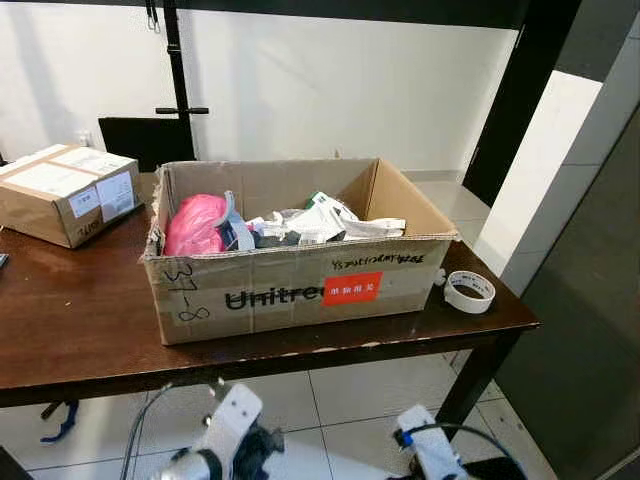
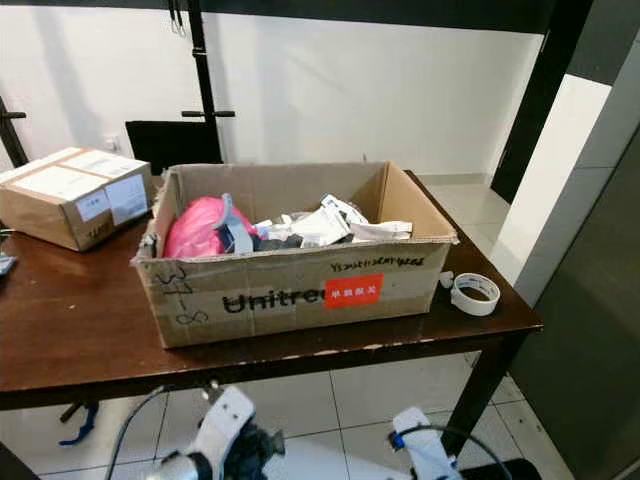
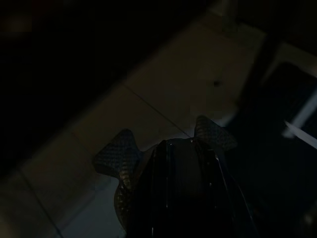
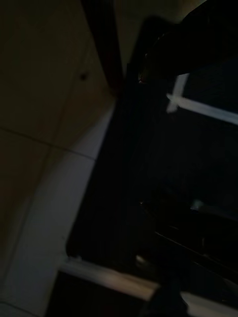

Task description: Picking trash to rubbish bin

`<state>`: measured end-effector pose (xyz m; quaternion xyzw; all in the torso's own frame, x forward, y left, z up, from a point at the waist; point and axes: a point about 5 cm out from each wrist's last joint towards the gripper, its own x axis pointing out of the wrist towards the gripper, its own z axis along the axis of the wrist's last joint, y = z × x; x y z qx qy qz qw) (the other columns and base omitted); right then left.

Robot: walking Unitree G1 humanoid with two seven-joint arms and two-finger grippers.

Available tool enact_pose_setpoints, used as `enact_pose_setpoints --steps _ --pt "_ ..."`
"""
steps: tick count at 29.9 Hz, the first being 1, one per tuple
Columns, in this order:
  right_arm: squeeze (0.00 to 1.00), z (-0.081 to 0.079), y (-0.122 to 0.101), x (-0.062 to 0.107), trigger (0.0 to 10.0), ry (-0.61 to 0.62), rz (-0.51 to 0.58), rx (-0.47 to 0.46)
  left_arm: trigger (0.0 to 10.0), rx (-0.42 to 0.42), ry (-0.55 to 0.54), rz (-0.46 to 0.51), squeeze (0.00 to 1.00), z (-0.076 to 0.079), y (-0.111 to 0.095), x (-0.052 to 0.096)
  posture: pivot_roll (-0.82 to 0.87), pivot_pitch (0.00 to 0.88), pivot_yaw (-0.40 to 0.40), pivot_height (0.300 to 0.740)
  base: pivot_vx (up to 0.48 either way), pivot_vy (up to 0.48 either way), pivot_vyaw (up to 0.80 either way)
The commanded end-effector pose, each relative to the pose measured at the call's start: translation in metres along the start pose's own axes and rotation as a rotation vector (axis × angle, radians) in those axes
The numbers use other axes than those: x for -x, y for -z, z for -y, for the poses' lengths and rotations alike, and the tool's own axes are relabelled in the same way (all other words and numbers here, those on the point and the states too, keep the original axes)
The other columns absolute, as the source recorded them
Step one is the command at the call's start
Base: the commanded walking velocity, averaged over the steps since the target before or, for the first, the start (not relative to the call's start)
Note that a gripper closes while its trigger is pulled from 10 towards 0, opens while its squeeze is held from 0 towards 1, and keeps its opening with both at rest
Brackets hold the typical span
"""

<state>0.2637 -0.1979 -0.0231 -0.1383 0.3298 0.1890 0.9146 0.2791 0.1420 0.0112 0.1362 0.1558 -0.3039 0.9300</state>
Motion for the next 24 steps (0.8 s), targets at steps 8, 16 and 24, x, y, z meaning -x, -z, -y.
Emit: enact_pose_setpoints --steps 8,16,24 --pt "0.0 -0.006 -0.024 0.001 10.0 -0.223 0.086 0.158 10.0 -0.01 0.127 0.075 0.02 0.005 -0.016 0.003 0.04 0.041 -0.036 0.74 0.0 -0.18 0.0" --pt "0.0 -0.005 -0.042 0.011 10.0 -0.472 0.098 0.339 10.0 -0.062 0.337 0.159 0.0 0.016 -0.04 0.009 0.03 0.038 -0.036 0.74 0.0 0.0 0.0" --pt "0.0 0.01 -0.114 0.045 10.0 -0.696 0.292 0.298 10.0 -0.013 0.537 0.263 0.0 0.002 -0.105 0.027 0.04 0.029 -0.039 0.74 0.0 0.0 0.0"
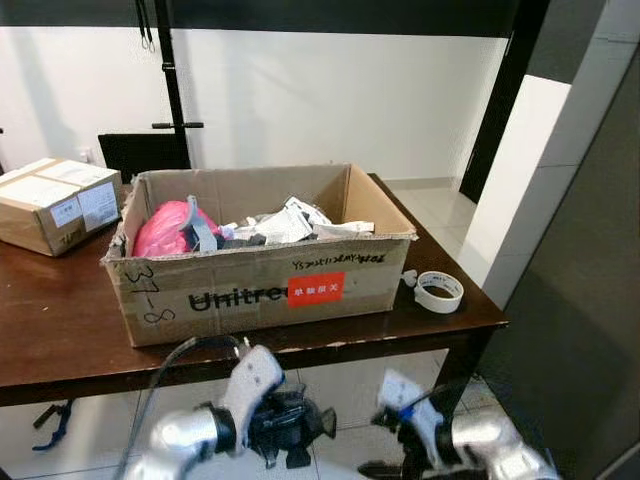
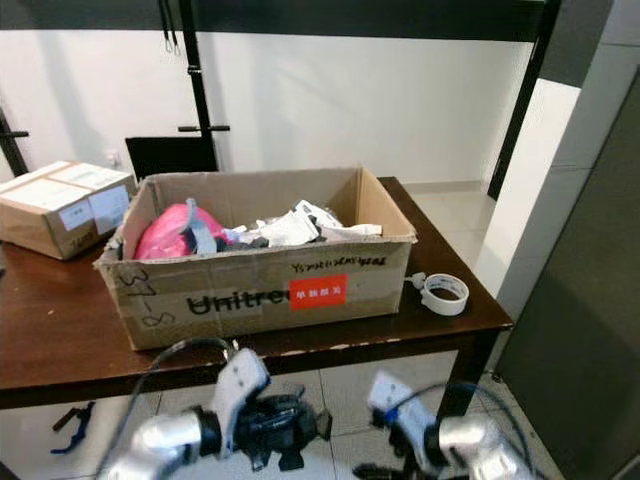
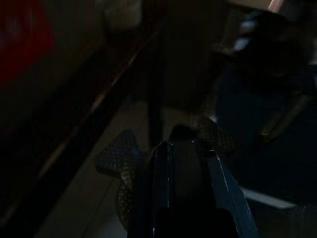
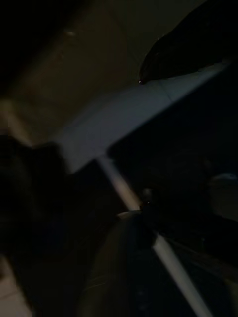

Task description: Picking trash to rubbish bin

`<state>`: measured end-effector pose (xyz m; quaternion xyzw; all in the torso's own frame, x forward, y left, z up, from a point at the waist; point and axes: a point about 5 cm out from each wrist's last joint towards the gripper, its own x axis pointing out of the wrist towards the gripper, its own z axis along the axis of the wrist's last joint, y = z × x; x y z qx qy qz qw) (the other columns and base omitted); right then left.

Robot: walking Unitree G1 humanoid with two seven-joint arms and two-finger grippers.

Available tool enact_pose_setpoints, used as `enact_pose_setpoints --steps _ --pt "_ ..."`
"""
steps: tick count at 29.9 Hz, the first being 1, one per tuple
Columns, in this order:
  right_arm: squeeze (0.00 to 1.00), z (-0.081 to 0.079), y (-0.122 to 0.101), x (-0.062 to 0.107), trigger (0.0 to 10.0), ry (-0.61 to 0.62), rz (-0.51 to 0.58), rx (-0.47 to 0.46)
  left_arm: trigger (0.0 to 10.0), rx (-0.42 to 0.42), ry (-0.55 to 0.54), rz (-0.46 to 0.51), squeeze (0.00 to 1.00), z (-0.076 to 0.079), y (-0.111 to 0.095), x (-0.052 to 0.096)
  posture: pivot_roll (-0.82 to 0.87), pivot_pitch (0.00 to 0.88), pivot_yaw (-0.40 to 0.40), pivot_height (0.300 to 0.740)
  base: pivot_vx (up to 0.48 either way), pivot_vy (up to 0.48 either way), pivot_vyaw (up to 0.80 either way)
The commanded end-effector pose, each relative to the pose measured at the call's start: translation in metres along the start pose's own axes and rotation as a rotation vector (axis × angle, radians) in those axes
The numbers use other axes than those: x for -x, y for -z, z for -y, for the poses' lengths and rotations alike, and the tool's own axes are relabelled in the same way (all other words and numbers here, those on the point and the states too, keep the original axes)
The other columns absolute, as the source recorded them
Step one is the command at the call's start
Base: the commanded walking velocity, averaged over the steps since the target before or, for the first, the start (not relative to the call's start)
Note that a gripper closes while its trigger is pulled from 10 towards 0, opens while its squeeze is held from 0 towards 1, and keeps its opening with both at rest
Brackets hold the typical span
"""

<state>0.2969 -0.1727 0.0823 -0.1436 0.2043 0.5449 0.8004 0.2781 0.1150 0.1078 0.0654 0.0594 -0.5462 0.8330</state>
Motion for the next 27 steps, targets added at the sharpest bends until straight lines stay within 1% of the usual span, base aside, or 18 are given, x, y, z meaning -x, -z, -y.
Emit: enact_pose_setpoints --steps 1,2,4,7,8,10,11,13,14,15,17,18,20,21,22,23,25,27 --pt "0.0 0.003 -0.009 0.006 10.0 -0.012 0.046 -0.022 10.0 0.018 0.022 0.006 0.0 -0.002 -0.008 0.004 0.04 0.029 -0.039 0.74 0.0 0.0 0.0" --pt "0.0 0.014 -0.037 0.019 10.0 0.006 0.189 -0.039 10.0 0.001 0.034 0.056 0.0 -0.01 -0.032 0.007 0.04 0.029 -0.039 0.74 0.0 0.0 0.0" --pt "0.0 0.023 -0.059 0.029 10.0 0.026 0.301 -0.04 10.0 -0.012 0.042 0.11 0.0 -0.016 -0.052 0.009 0.04 0.029 -0.039 0.74 0.0 0.0 0.0" --pt "0.0 0.034 -0.093 0.046 10.0 0.065 0.458 -0.015 10.0 -0.042 0.057 0.245 0.0 -0.023 -0.09 0.009 0.04 0.03 -0.039 0.74 0.0 0.0 0.0" --pt "0.0 0.038 -0.109 0.054 10.0 0.087 0.528 -0.003 10.0 -0.057 0.046 0.339 0.0 -0.029 -0.113 0.009 0.04 0.033 -0.041 0.74 0.0 0.0 0.0" --pt "0.0 0.042 -0.123 0.061 10.0 0.112 0.593 0.005 10.0 -0.083 0.003 0.434 0.0 -0.036 -0.134 0.01 0.04 0.035 -0.041 0.74 0.0 0.0 0.0" --pt "0.0 0.042 -0.123 0.061 10.0 0.112 0.593 0.005 10.0 -0.083 0.003 0.434 0.0 -0.036 -0.134 0.01 0.04 0.035 -0.041 0.74 0.0 0.0 0.0" --pt "0.0 0.045 -0.135 0.064 10.0 0.137 0.639 0.015 10.0 -0.117 -0.092 0.522 0.0 -0.049 -0.155 0.011 0.04 0.036 -0.04 0.74 0.0 0.0 0.0" --pt "0.0 0.046 -0.139 0.063 10.0 0.164 0.64 0.013 10.0 -0.114 -0.137 0.54 0.0 -0.055 -0.161 0.011 0.04 0.036 -0.04 0.74 0.0 0.0 0.0" --pt "0.0 0.048 -0.142 0.059 10.0 0.213 0.623 0.031 10.0 -0.145 -0.232 0.528 0.0 -0.064 -0.166 0.009 0.04 0.036 -0.04 0.74 0.0 0.0 0.0" --pt "0.0 0.049 -0.143 0.057 10.0 0.238 0.615 0.032 10.0 -0.16 -0.261 0.513 0.0 -0.067 -0.165 0.008 0.04 0.038 -0.037 0.74 0.0 0.0 0.0" --pt "0.0 0.054 -0.149 0.054 10.0 0.322 0.661 0.004 10.0 -0.166 -0.314 0.493 0.0 -0.073 -0.165 0.005 0.03 0.04 -0.037 0.74 0.0 0.0 0.0" --pt "0.0 0.054 -0.149 0.054 10.0 0.322 0.661 0.004 10.0 -0.166 -0.314 0.493 0.0 -0.073 -0.165 0.005 0.03 0.04 -0.037 0.74 0.0 0.0 0.0" --pt "0.0 0.06 -0.157 0.053 10.0 0.408 0.71 -0.02 10.0 -0.176 -0.328 0.49 0.01 -0.076 -0.168 0.003 0.04 0.042 -0.039 0.74 0.0 0.0 0.0" --pt "0.0 0.064 -0.161 0.054 10.0 0.458 0.739 -0.046 10.0 -0.173 -0.336 0.482 0.01 -0.079 -0.171 0.001 0.04 0.043 -0.04 0.74 0.0 0.0 0.0" --pt "0.0 0.064 -0.161 0.054 10.0 0.458 0.739 -0.046 10.0 -0.173 -0.336 0.482 0.01 -0.079 -0.171 0.001 0.04 0.043 -0.04 0.74 0.0 0.0 0.0" --pt "0.0 0.073 -0.178 0.058 10.0 0.565 0.829 -0.096 10.0 -0.184 -0.353 0.462 0.0 -0.087 -0.181 -0.003 0.04 0.046 -0.039 0.74 0.0 0.0 0.0" --pt "0.0 0.074 -0.183 0.059 10.0 0.587 0.845 -0.09 10.0 -0.194 -0.359 0.452 0.0 -0.089 -0.184 -0.004 0.04 0.046 -0.039 0.74 0.0 0.0 0.0"
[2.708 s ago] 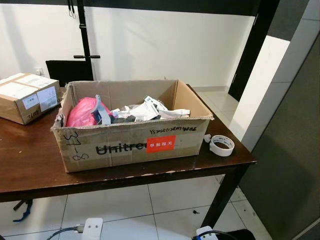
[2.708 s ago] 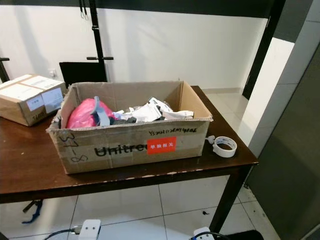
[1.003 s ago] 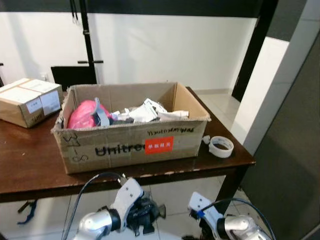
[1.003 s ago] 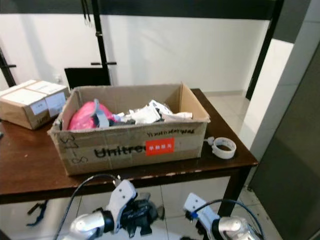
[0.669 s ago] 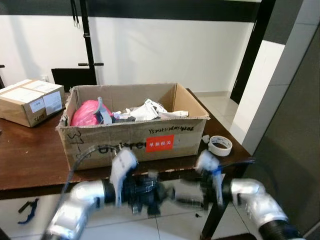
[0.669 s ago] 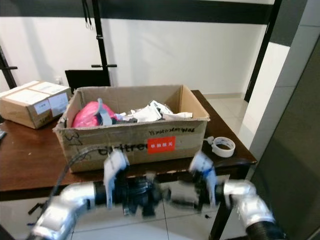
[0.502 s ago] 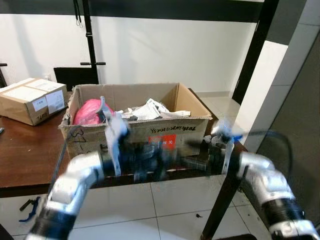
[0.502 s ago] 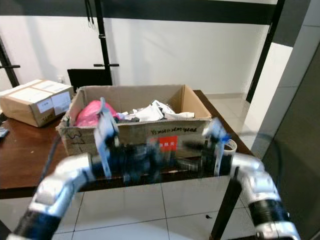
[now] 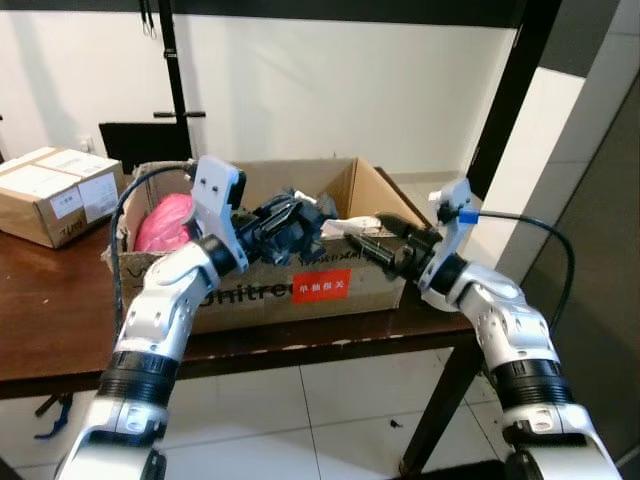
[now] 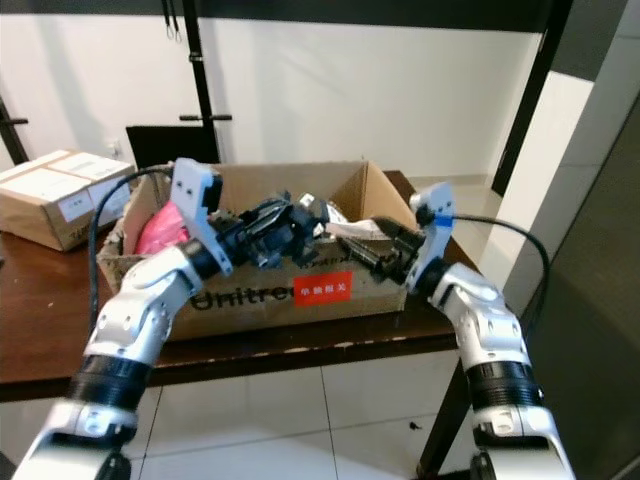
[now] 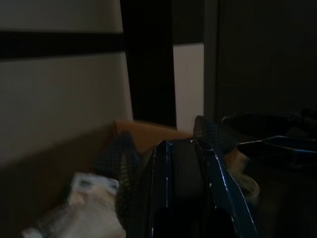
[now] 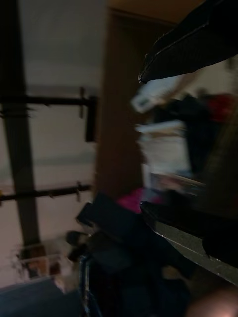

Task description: Picking trash to rubbish bin

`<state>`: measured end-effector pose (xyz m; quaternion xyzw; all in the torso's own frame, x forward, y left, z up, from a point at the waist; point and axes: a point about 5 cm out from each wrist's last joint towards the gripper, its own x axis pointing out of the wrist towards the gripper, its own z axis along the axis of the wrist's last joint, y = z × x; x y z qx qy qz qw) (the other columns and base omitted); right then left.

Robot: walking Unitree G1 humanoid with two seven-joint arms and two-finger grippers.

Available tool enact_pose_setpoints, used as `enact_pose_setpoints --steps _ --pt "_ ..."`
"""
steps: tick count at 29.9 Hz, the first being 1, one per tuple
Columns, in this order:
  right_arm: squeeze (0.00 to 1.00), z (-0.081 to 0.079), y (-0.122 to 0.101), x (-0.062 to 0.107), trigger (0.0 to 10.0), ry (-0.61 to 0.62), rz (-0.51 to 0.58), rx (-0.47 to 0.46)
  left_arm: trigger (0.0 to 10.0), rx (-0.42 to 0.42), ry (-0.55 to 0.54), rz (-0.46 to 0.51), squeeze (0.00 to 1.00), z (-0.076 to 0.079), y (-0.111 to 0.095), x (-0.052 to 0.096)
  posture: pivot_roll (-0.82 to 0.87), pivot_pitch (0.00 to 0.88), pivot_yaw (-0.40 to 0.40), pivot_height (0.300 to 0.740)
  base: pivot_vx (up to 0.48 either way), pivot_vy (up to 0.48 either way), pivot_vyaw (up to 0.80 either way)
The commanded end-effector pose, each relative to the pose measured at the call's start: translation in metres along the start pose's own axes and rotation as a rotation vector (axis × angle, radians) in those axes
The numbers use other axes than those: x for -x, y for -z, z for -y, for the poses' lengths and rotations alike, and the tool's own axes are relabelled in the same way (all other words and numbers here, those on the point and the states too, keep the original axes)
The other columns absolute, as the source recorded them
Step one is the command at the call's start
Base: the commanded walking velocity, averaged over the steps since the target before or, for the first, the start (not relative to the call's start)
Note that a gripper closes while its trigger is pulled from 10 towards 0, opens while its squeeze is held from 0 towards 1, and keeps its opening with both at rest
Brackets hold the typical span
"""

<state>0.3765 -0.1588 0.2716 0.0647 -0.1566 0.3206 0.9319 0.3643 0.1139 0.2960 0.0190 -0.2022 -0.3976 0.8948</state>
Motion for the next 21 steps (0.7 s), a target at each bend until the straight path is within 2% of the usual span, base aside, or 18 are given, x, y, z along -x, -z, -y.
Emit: enact_pose_setpoints --steps 1,5,10,14,21 --pt "0.0 0.005 -0.006 -0.003 10.0 0.062 0.036 -0.002 10.0 -0.034 -0.012 -0.037 0.0 -0.004 0.004 -0.003 0.05 0.046 -0.036 0.74 0.0 0.0 0.0" --pt "0.0 0.002 -0.02 -0.016 10.0 0.098 0.069 0.047 10.0 -0.082 -0.079 -0.059 0.0 -0.016 0.001 -0.011 0.05 0.045 -0.034 0.74 0.0 0.0 0.0" --pt "0.0 -0.001 -0.02 -0.023 10.0 0.123 0.056 0.089 10.0 -0.114 -0.176 -0.088 0.0 -0.03 0.0 -0.013 0.05 0.045 -0.038 0.74 0.0 0.0 0.0" --pt "0.0 -0.004 -0.018 -0.025 10.0 0.124 0.049 0.091 10.0 -0.131 -0.193 -0.087 0.0 -0.035 -0.001 -0.012 0.05 0.046 -0.04 0.74 0.0 0.0 0.0" --pt "0.0 -0.01 -0.012 -0.028 10.0 0.089 0.025 0.082 10.0 -0.136 -0.183 -0.082 0.0 -0.037 -0.001 -0.013 0.06 0.051 -0.041 0.74 0.36 0.0 0.0"
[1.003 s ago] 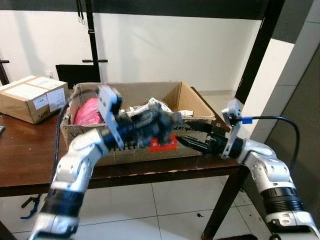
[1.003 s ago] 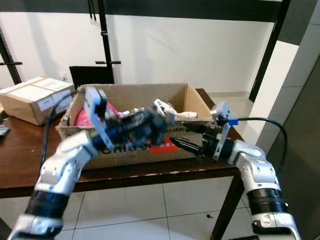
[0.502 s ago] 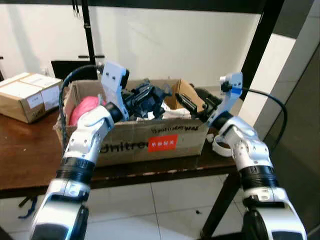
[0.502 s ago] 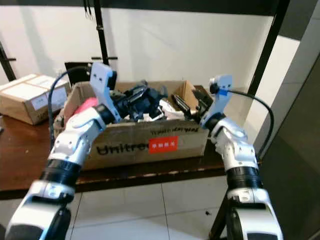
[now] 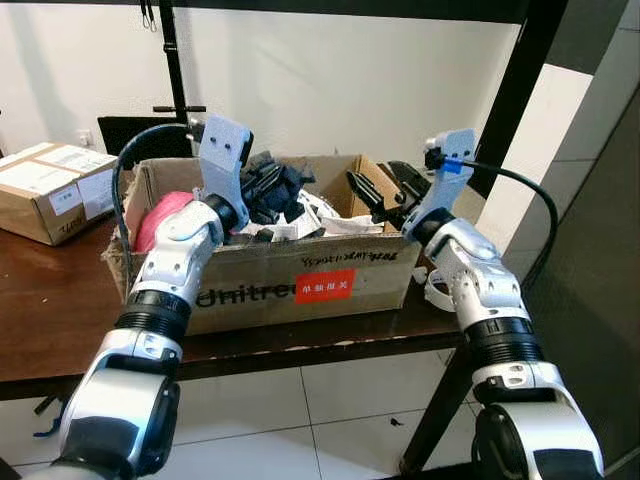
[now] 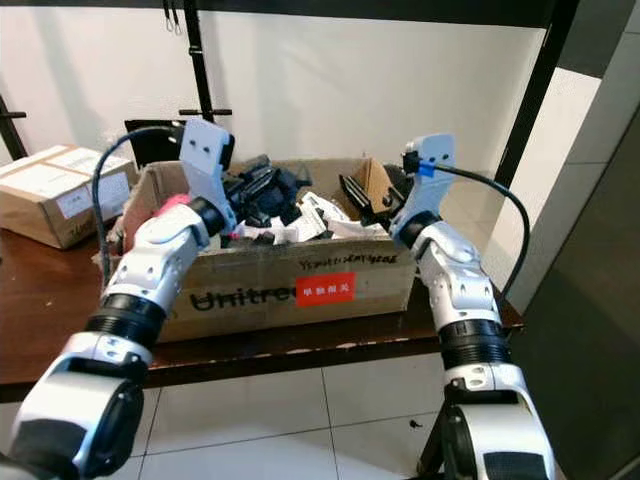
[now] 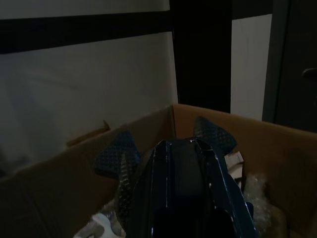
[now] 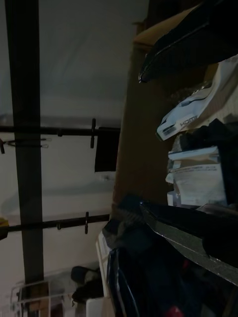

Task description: Picking trash to rubbish bin

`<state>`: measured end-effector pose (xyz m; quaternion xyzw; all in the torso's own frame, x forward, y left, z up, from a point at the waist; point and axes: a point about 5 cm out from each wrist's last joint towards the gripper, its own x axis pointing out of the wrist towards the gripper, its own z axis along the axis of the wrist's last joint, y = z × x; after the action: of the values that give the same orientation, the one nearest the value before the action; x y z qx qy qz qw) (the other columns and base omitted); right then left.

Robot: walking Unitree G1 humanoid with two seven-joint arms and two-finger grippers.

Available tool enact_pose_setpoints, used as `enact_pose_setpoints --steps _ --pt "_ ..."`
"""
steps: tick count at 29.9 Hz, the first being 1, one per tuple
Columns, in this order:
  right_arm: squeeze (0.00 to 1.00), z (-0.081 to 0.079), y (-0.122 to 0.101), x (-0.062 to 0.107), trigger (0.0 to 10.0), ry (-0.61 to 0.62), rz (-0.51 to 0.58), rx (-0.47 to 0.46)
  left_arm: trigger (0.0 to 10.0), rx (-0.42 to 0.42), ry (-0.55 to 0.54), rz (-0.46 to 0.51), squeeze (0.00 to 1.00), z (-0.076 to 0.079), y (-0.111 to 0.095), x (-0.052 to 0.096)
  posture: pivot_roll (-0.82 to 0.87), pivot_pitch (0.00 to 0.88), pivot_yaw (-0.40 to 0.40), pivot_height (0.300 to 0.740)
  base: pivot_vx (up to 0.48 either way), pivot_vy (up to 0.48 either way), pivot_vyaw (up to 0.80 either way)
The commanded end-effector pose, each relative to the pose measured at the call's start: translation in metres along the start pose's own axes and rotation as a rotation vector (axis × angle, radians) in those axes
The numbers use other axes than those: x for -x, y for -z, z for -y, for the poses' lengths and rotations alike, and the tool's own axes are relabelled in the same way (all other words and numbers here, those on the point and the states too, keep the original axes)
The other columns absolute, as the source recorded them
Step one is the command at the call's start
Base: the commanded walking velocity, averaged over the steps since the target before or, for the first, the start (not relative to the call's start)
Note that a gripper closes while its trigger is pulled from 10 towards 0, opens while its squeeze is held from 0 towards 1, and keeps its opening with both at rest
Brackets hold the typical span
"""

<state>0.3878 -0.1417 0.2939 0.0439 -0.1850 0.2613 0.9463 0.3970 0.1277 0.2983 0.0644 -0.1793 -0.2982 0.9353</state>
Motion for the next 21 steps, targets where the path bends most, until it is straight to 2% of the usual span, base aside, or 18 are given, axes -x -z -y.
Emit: enact_pose_setpoints --steps 1,14,17,21 --pt "0.0 -0.0037 0.0026 -0.0018 10.0 -0.021 -0.017 0.005 10.0 -0.033 0.005 0.019 0.0 -0.005 -0.0094 -0.0022 0.06 0.051 -0.041 0.74 0.431 0.0 0.0" --pt "0.0 -0.0104 0.009 -0.0022 10.0 -0.06 -0.046 0.016 10.0 -0.04 0.0 0.021 0.0 -0.0075 -0.0091 -0.005 0.06 0.052 -0.038 0.74 0.356 0.0 0.0" --pt "0.0 -0.0105 0.0094 -0.0019 10.0 -0.062 -0.047 0.017 10.0 -0.04 0.003 0.02 0.0 -0.0074 -0.0089 -0.0058 0.06 0.051 -0.037 0.74 0.244 0.0 0.0" --pt "0.0 -0.0102 0.0099 -0.0007 10.0 -0.06 -0.048 0.018 10.0 -0.05 0.018 0.019 0.0 -0.0061 -0.0085 -0.0072 0.06 0.052 -0.037 0.74 0.0 0.0 0.0"
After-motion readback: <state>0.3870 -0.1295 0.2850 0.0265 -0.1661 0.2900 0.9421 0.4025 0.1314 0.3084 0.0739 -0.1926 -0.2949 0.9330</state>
